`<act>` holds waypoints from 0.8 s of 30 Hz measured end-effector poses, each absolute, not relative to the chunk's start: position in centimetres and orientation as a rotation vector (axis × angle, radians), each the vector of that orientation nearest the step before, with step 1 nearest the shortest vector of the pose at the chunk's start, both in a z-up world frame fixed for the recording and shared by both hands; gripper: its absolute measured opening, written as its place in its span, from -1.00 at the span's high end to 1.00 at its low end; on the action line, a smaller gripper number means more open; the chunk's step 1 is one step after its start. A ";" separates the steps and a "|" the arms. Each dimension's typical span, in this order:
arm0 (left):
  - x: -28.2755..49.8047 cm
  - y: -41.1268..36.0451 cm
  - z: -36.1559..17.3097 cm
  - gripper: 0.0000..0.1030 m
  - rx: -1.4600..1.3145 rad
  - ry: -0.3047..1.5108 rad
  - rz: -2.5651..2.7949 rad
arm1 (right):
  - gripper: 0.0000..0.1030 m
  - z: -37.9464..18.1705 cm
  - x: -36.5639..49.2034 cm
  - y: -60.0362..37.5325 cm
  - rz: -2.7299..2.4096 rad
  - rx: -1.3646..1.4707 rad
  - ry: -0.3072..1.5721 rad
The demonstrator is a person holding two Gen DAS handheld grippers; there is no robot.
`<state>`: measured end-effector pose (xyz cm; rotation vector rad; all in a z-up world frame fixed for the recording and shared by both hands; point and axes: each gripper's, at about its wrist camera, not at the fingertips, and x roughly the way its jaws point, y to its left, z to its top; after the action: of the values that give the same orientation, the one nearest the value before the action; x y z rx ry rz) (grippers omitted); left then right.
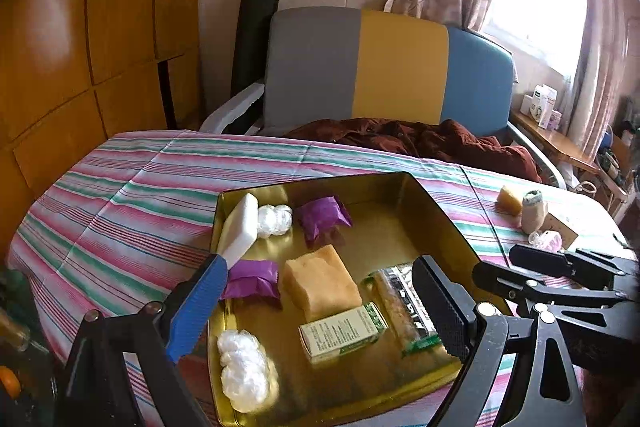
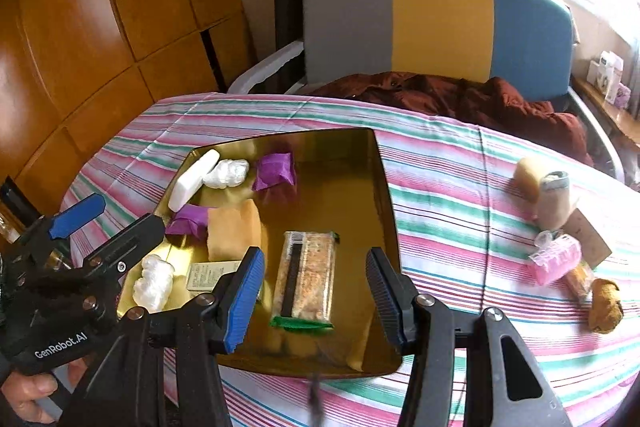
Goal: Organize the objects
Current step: 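Withdraw both tools from the tray and move back to the pile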
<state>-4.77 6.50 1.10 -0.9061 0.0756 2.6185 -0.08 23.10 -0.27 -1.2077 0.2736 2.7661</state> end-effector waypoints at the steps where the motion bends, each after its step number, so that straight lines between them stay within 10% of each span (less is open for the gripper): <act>1: -4.6 6.6 1.0 -0.82 -0.908 0.082 2.617 | -0.04 -0.2 0.1 23.1 2.763 -1.200 0.262; 24: -3.0 8.7 0.2 -0.92 -0.955 0.118 2.547 | -0.04 -1.6 2.5 26.4 2.646 -1.197 0.227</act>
<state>-2.98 8.72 0.21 -0.9555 0.1185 2.5473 2.52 26.43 -1.56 -1.1973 0.2272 2.6462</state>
